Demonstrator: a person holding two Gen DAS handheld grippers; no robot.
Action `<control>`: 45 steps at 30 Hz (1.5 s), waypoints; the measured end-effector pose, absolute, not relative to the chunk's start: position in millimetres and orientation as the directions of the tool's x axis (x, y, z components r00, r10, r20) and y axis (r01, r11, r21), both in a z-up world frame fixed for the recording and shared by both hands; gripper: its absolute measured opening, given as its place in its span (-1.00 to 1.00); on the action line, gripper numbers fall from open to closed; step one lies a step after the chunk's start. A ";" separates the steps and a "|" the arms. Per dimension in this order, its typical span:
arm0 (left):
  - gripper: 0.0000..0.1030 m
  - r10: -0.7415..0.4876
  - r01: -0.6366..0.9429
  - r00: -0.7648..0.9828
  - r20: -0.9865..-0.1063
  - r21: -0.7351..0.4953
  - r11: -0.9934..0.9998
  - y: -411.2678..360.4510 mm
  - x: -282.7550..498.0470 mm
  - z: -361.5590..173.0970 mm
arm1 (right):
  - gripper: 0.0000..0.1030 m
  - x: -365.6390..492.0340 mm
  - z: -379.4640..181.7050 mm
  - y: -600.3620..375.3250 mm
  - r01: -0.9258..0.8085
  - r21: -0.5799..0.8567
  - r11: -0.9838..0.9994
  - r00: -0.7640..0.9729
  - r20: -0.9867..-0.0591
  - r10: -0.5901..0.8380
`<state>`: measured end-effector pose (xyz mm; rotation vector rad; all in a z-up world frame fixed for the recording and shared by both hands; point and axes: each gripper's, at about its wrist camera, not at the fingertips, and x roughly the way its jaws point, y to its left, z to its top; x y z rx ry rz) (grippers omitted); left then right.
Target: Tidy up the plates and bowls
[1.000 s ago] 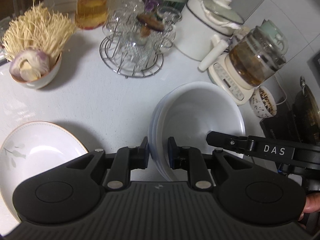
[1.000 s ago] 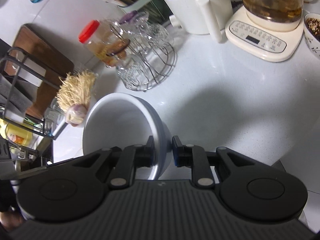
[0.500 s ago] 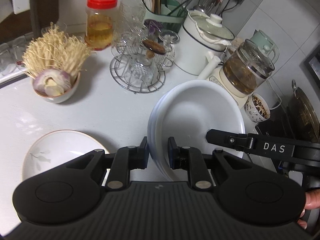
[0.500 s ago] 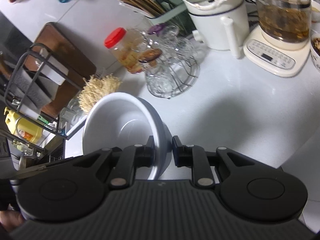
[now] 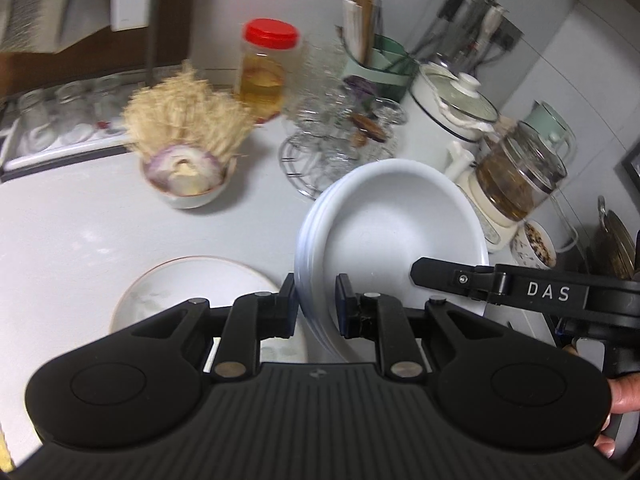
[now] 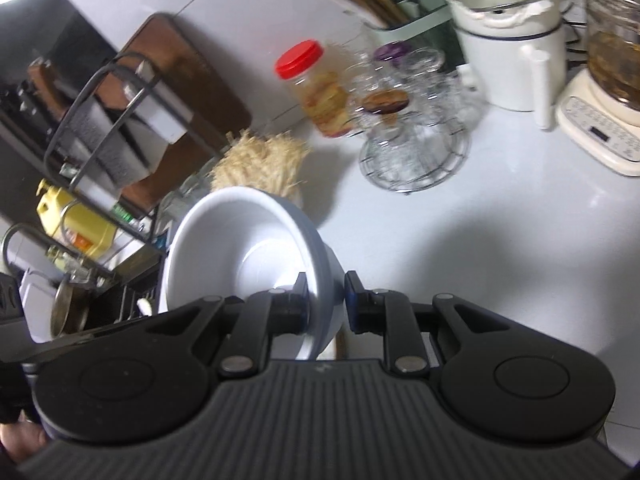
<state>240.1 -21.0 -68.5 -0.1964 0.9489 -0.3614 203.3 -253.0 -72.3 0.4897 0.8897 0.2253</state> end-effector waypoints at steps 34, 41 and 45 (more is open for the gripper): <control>-0.60 -0.299 -0.152 0.468 -0.832 -0.409 0.900 71.9 240.0 -168.2 | -0.59 253.0 -152.8 -157.0 -0.115 0.415 0.902 0.332 -0.840 0.429; -0.59 -0.310 -0.143 0.443 -0.841 -0.407 0.902 70.4 240.7 -181.2 | -0.57 256.5 -161.8 -156.7 -0.097 0.408 0.908 0.313 -0.853 0.417; -0.57 -0.303 -0.158 0.445 -0.843 -0.407 0.900 72.9 240.5 -182.6 | -0.56 254.8 -163.2 -156.8 -0.096 0.412 0.906 0.313 -0.852 0.421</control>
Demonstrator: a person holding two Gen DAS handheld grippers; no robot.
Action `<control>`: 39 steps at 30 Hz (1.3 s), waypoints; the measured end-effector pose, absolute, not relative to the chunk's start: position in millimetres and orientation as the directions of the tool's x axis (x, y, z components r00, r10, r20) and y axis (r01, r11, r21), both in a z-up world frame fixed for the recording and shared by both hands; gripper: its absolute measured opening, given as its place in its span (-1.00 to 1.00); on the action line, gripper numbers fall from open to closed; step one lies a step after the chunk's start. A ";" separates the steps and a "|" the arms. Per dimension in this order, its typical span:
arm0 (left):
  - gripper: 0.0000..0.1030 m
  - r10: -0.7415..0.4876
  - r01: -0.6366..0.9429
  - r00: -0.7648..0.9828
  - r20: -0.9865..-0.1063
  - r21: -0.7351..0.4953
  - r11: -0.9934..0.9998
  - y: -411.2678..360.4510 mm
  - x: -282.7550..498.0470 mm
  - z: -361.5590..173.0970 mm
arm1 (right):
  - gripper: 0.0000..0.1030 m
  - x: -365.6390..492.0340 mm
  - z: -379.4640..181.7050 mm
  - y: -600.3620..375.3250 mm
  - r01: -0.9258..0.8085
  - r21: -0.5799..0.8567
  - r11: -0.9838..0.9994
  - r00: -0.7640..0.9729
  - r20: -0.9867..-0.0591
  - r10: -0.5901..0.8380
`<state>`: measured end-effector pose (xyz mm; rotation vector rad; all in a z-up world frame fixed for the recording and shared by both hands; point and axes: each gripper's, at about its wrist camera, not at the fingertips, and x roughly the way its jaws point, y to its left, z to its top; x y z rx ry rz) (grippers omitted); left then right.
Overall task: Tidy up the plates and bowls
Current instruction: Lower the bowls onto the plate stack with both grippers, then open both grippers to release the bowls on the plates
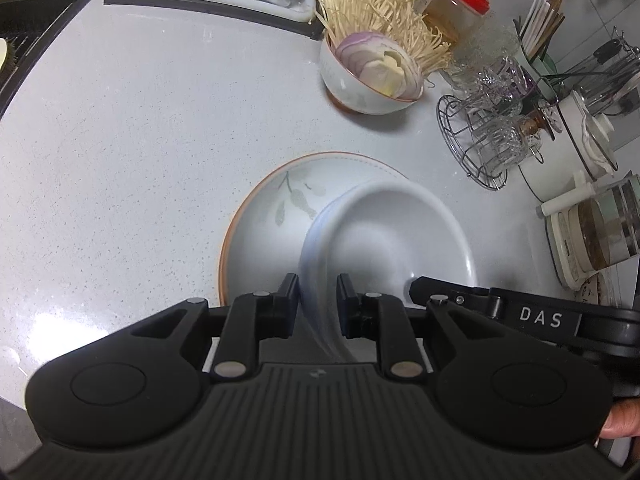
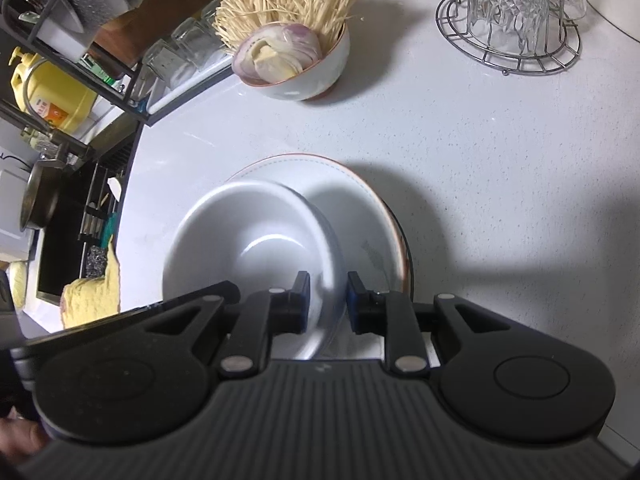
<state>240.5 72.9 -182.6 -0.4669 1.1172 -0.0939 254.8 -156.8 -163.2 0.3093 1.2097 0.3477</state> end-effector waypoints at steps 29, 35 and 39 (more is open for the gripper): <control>-0.47 -0.305 0.138 0.639 -0.706 -0.284 0.949 81.4 190.2 -33.8 | -0.08 182.8 -31.8 -171.3 -0.128 0.373 0.919 0.678 -0.643 0.356; -0.47 -0.315 0.175 0.691 -0.651 -0.273 0.946 75.8 160.8 3.0 | -0.08 147.5 -0.5 -177.7 -0.170 0.341 0.924 0.754 -0.559 0.345; -0.47 -0.314 0.188 0.710 -0.631 -0.260 0.947 67.2 140.6 12.5 | -0.08 125.3 11.9 -182.6 -0.199 0.315 0.928 0.786 -0.515 0.343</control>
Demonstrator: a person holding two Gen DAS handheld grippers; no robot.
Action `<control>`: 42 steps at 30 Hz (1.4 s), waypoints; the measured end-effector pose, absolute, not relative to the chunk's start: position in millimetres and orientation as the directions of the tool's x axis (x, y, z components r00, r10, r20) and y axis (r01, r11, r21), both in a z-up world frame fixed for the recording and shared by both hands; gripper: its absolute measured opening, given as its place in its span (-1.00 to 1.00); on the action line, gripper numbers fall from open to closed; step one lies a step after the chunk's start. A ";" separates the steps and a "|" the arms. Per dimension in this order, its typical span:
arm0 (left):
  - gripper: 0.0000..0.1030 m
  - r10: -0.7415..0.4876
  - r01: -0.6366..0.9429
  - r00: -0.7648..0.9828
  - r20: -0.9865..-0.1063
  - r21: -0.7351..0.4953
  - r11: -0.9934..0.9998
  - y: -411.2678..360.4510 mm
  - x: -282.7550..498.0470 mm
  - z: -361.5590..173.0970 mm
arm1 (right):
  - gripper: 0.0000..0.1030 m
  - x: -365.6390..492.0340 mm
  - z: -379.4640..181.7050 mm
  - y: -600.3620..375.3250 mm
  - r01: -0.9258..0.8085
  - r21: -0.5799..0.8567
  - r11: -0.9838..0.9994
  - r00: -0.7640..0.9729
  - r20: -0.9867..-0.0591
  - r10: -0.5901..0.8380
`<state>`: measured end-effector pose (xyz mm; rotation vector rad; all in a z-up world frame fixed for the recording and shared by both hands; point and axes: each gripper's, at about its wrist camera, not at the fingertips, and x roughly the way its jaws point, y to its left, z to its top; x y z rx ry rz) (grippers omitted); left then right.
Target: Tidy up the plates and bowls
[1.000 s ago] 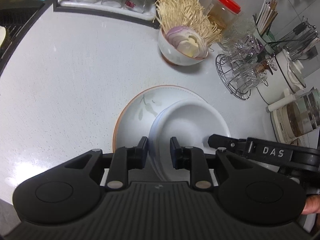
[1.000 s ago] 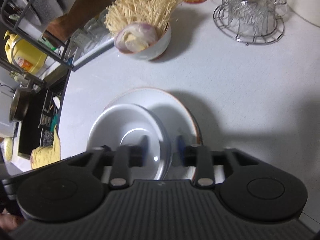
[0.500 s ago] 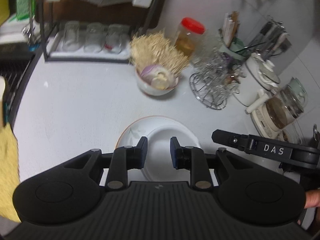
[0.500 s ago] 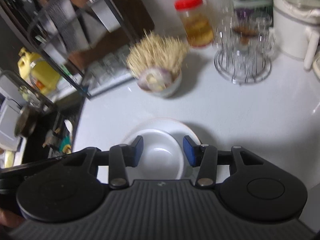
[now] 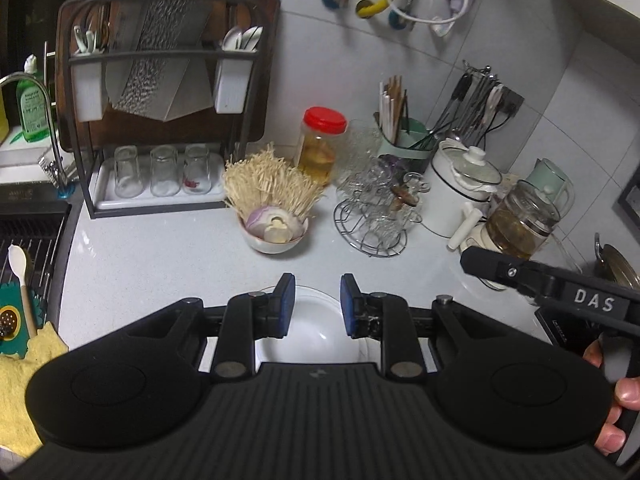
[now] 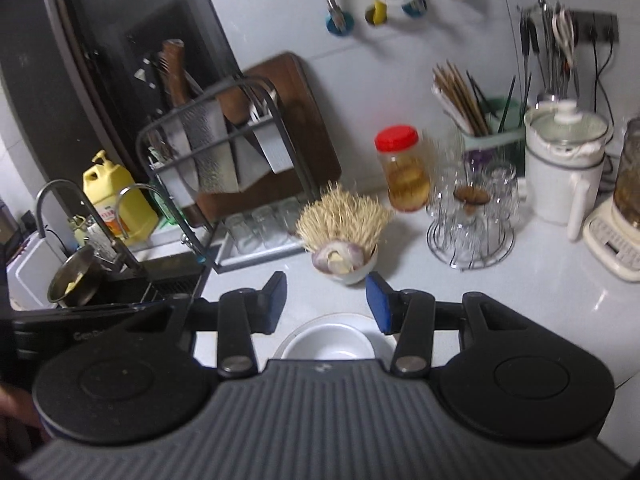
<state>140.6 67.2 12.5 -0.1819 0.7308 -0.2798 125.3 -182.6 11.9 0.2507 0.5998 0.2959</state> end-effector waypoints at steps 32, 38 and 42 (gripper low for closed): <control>0.27 -0.213 0.087 0.755 -0.620 -0.227 0.970 16.4 41.7 18.8 | 0.33 38.9 5.3 -238.6 -0.226 0.263 0.938 0.814 -0.478 0.330; 0.51 -0.199 0.075 0.751 -0.629 -0.219 0.973 6.8 23.8 17.3 | 0.63 27.1 5.6 -246.4 -0.227 0.254 0.940 0.819 -0.473 0.325; 0.68 -0.151 0.034 0.741 -0.654 -0.188 0.981 4.6 14.5 14.7 | 0.84 21.2 4.6 -250.1 -0.233 0.249 0.940 0.813 -0.481 0.329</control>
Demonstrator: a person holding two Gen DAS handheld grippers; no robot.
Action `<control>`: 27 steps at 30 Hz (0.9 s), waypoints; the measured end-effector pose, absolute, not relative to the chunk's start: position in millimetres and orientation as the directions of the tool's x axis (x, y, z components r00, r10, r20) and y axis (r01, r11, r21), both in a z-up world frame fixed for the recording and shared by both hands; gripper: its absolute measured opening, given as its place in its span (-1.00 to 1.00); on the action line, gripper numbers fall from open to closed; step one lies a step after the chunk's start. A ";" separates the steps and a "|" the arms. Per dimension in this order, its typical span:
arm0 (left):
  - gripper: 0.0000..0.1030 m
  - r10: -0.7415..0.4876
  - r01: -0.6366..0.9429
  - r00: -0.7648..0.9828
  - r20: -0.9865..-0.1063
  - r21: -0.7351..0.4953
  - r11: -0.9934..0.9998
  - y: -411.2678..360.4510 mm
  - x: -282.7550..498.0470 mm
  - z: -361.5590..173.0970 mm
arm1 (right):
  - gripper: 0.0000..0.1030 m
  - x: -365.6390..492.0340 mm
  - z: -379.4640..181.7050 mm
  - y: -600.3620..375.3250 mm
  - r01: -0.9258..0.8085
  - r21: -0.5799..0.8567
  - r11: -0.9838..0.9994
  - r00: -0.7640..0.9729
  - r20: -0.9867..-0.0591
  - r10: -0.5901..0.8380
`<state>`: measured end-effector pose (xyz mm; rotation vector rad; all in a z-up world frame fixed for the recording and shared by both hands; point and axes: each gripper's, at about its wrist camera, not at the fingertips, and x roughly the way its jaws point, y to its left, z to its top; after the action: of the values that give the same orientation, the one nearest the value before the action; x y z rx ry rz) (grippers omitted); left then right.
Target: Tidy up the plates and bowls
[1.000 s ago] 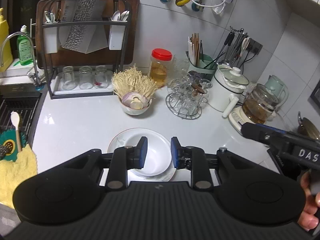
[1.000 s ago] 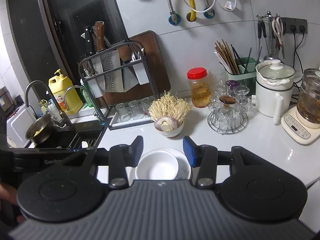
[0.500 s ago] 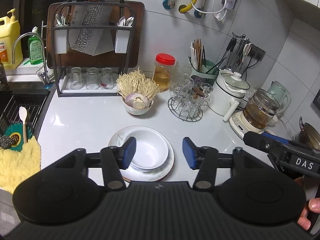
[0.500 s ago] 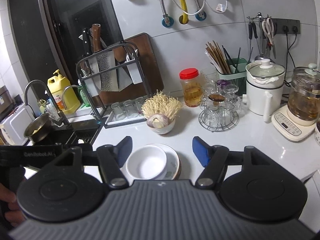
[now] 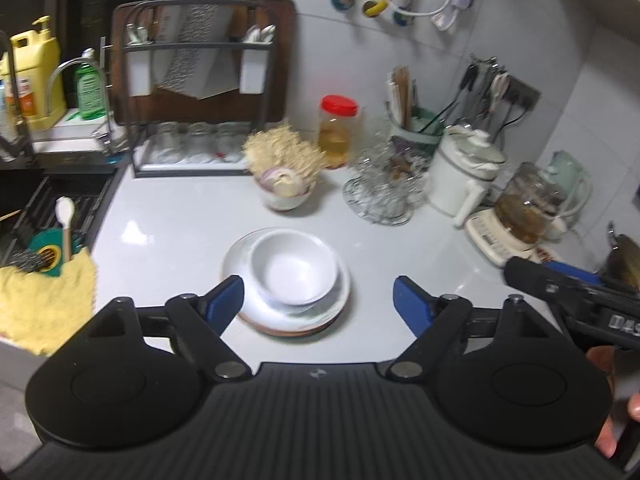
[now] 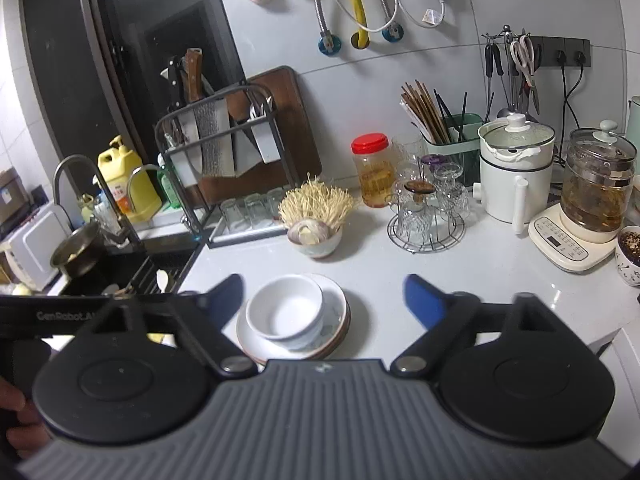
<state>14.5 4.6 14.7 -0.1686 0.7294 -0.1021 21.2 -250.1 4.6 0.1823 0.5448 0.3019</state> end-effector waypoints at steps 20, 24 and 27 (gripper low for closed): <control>0.93 -0.070 -0.021 0.746 -0.663 -0.127 0.992 -1.5 -20.3 15.2 | 1.00 -2.0 2.1 -258.0 -0.222 0.260 0.940 0.808 -0.491 0.326; 0.93 -0.060 -0.027 0.754 -0.655 -0.123 0.992 0.5 -21.6 17.0 | 1.00 -2.0 2.4 -259.7 -0.213 0.263 0.941 0.809 -0.492 0.321; 0.93 -0.062 -0.027 0.759 -0.648 -0.126 0.992 1.4 -22.3 18.1 | 1.00 -1.9 3.2 -262.8 -0.199 0.280 0.939 0.817 -0.481 0.317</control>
<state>-22.3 1.4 18.1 -0.1310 0.7088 -0.0190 -1.9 -262.8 3.2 0.2218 0.5494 0.2776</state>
